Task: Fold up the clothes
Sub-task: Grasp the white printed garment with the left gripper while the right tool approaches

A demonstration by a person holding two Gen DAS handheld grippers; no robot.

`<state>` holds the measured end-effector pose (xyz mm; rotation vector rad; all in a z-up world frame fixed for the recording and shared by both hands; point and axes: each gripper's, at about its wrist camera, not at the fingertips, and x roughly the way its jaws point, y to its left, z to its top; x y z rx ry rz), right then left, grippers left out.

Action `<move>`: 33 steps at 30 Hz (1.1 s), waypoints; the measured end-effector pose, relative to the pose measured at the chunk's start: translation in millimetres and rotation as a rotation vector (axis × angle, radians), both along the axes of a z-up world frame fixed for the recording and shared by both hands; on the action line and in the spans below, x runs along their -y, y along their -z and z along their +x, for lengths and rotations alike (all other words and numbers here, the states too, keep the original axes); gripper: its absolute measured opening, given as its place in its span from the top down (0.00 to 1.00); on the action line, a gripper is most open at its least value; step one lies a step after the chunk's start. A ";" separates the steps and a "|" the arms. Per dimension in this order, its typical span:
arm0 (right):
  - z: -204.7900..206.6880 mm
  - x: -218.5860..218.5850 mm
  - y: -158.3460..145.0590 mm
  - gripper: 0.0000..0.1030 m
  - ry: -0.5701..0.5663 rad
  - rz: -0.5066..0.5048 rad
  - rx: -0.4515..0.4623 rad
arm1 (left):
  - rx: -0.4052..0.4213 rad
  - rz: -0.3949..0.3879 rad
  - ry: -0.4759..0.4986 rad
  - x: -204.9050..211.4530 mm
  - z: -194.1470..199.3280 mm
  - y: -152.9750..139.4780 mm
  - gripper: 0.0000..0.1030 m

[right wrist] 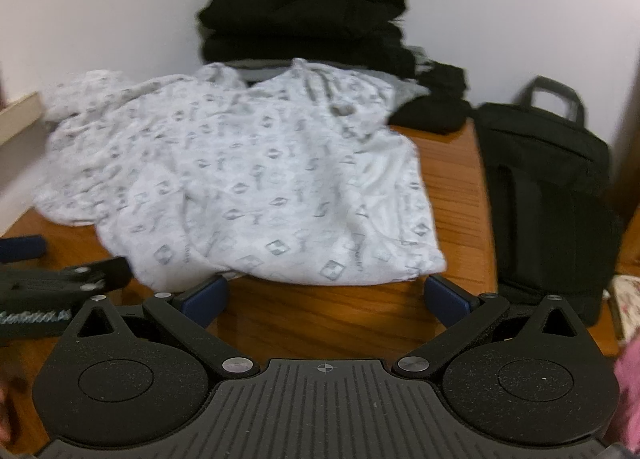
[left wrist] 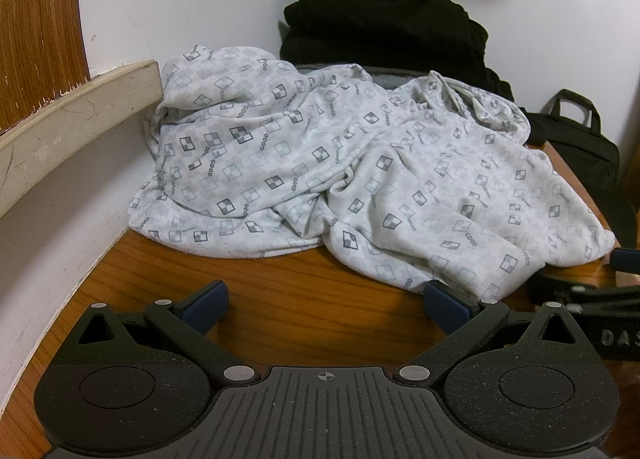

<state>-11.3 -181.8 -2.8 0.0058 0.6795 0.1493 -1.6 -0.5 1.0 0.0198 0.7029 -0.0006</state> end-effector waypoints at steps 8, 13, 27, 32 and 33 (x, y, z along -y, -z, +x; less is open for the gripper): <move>6.2 30.9 -23.3 0.00 -0.262 0.113 0.052 | 0.124 -0.020 0.049 4.2 -20.5 -20.4 0.00; 29.8 62.0 -47.6 0.00 -0.442 0.144 0.119 | 0.180 -0.040 -0.014 -9.7 -36.2 -43.8 0.00; 191.2 118.4 -82.5 0.48 -0.712 0.077 0.175 | 0.161 -0.110 -0.221 -6.3 -60.9 -62.0 0.08; 210.2 135.0 -69.8 0.79 -0.771 0.085 0.150 | 0.155 -0.117 -0.171 49.3 -37.2 -65.6 0.38; 210.8 137.4 -66.8 0.79 -0.775 0.090 0.145 | 0.152 -0.117 -0.151 63.2 -29.6 -65.0 0.40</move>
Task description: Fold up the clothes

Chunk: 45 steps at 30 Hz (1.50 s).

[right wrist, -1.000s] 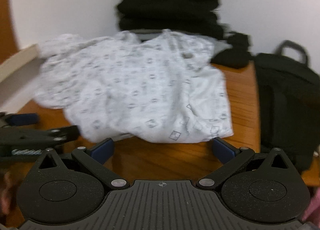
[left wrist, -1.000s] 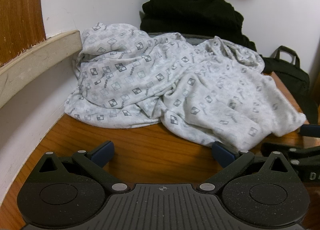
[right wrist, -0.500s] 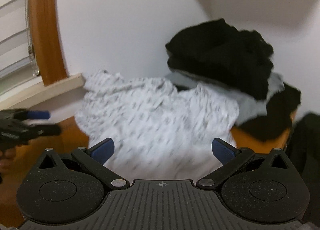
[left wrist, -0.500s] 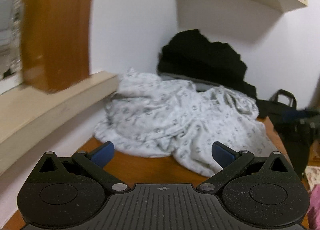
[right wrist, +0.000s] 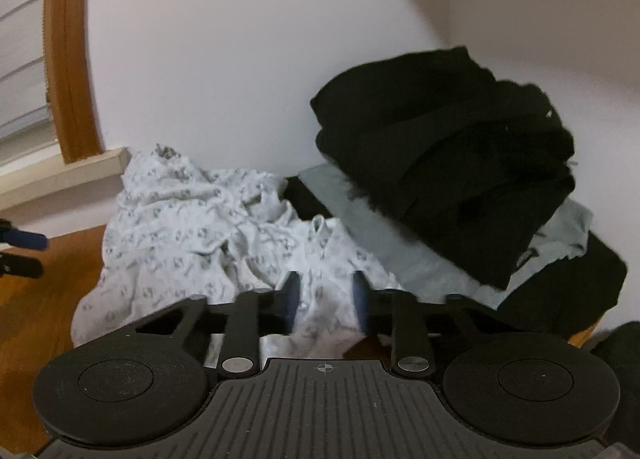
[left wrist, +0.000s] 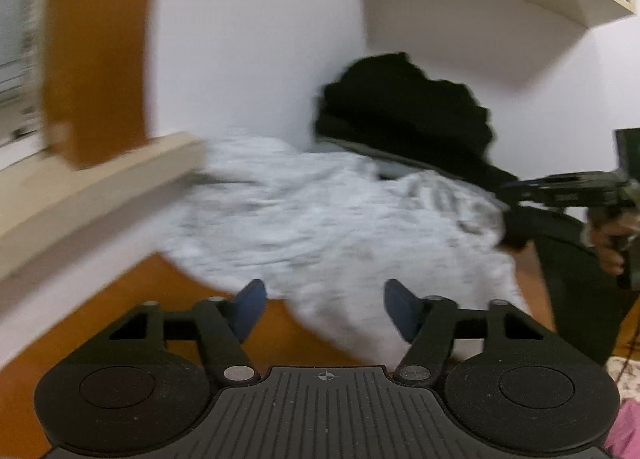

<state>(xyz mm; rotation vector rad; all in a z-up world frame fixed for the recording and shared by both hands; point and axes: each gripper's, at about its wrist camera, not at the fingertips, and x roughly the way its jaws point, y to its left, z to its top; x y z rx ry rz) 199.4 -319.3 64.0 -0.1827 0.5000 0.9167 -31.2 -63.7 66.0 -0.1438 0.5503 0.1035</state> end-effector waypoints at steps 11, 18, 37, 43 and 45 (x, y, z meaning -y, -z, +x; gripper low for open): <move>-27.6 11.6 15.4 0.78 -0.021 -0.057 0.049 | -0.148 0.118 0.161 110.9 78.3 41.2 0.52; -39.2 14.6 4.8 0.78 -0.062 -0.067 0.105 | -0.077 0.077 0.099 87.3 42.9 28.7 0.98; -121.7 -84.4 -27.0 0.78 -0.280 -0.002 0.116 | 0.219 0.058 -0.456 -75.0 -303.6 -88.9 0.98; -175.4 -134.8 -19.1 0.78 -0.441 0.012 0.075 | 0.132 0.064 -0.620 -121.9 -374.2 -58.5 0.98; -187.5 -146.7 -10.8 0.78 -0.473 -0.002 0.074 | 0.108 0.034 -0.644 -133.9 -385.1 -44.0 0.97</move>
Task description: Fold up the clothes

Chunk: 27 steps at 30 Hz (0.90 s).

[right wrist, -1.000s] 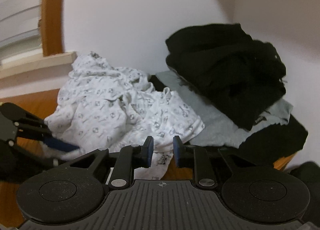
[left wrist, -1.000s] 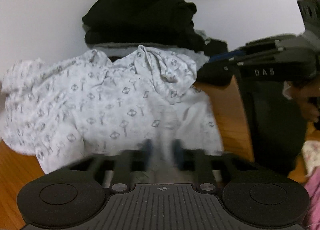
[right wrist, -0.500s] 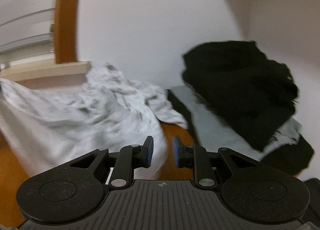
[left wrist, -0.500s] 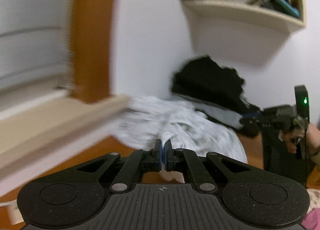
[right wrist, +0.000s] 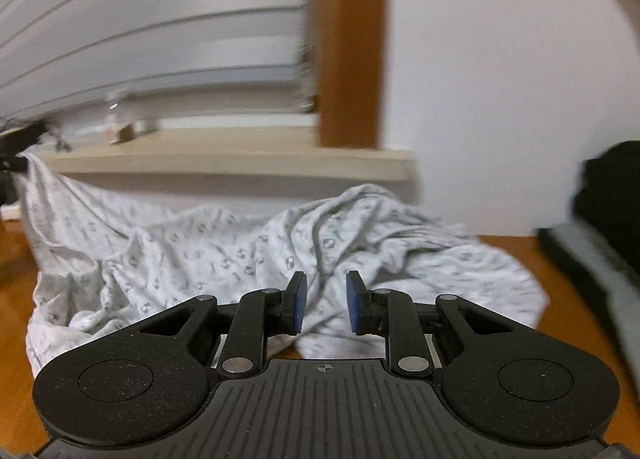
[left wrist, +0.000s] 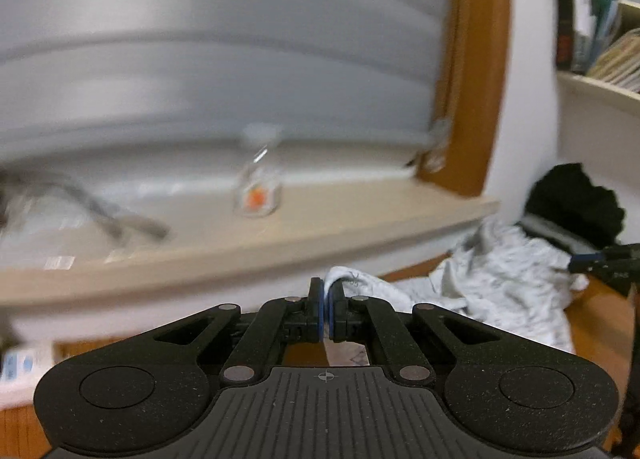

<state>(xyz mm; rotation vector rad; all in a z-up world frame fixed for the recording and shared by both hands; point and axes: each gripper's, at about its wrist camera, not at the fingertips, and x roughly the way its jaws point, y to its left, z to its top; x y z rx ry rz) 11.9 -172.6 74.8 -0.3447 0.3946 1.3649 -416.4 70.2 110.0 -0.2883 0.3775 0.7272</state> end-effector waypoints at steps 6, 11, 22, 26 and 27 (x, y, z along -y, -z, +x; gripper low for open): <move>-2.2 -19.3 19.0 0.77 -0.014 -0.031 -0.015 | -0.024 -0.038 -0.057 -8.5 -17.4 24.8 0.77; 5.9 -15.3 34.5 0.77 0.034 -0.036 -0.051 | -0.016 -0.029 -0.042 3.6 -19.4 27.3 0.60; 19.9 -0.7 45.2 0.77 0.031 -0.054 -0.074 | -0.108 -0.021 0.195 33.2 64.2 41.1 0.46; 15.8 -5.9 26.5 0.70 -0.033 -0.013 -0.058 | -0.156 -0.038 0.217 30.6 79.6 48.6 0.46; 14.1 -9.2 21.6 0.70 -0.053 -0.003 -0.051 | -0.167 -0.049 0.224 29.1 82.0 50.6 0.46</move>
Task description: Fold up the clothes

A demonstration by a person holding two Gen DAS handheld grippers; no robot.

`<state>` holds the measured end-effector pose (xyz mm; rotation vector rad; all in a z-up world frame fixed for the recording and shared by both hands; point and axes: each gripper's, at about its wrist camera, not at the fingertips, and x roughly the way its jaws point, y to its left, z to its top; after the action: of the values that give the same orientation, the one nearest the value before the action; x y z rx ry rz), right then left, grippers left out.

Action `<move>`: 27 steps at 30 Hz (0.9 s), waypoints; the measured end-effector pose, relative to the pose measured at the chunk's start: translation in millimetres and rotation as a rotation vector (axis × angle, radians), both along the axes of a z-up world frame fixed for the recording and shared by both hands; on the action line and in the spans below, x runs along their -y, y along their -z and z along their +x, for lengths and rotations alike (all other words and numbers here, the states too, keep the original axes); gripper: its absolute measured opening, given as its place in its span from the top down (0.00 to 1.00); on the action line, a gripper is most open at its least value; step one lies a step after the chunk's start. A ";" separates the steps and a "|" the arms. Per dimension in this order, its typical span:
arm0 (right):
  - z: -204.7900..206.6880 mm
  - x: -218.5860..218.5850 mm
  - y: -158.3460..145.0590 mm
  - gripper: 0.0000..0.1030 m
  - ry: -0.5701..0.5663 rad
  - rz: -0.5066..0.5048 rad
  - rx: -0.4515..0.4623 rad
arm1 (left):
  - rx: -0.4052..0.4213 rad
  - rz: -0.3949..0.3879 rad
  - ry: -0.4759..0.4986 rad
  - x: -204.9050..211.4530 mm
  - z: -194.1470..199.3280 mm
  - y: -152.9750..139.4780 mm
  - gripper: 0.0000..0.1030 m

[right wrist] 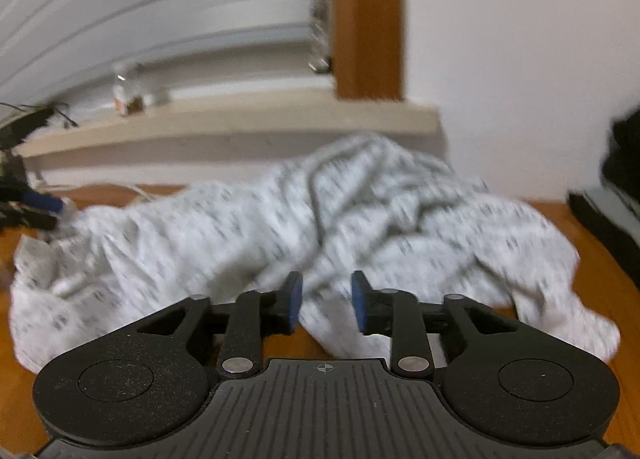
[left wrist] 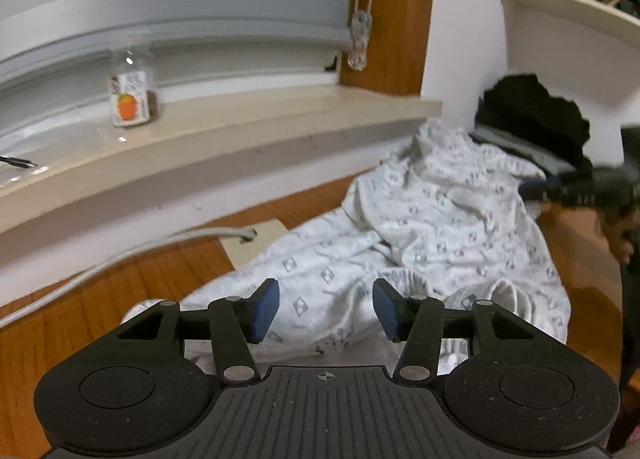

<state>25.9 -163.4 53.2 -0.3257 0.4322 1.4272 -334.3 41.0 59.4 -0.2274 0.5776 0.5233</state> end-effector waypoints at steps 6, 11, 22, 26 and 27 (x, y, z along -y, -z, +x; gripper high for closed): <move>-11.2 -36.2 -22.2 0.70 -0.169 0.032 0.024 | -0.074 -0.063 0.018 -12.0 22.1 14.7 0.53; -28.8 -72.6 -23.5 0.70 -0.333 -0.020 0.036 | -0.073 -0.109 0.011 -15.3 30.5 20.4 0.97; -82.5 -88.1 -36.0 0.69 -0.446 -0.007 0.075 | 0.278 0.066 -0.351 -42.5 -60.4 -60.9 0.98; -97.8 -88.1 -39.0 0.69 -0.423 0.001 0.073 | 0.245 0.066 -0.417 -77.3 -85.9 -62.9 0.98; -100.0 -89.0 -37.1 0.69 -0.410 -0.009 0.080 | 0.220 0.058 -0.416 -83.3 -86.4 -56.8 0.98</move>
<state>-74.0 -74.4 90.4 -0.4978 0.3168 1.8034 -420.7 124.4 116.2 -0.3485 0.2982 0.9040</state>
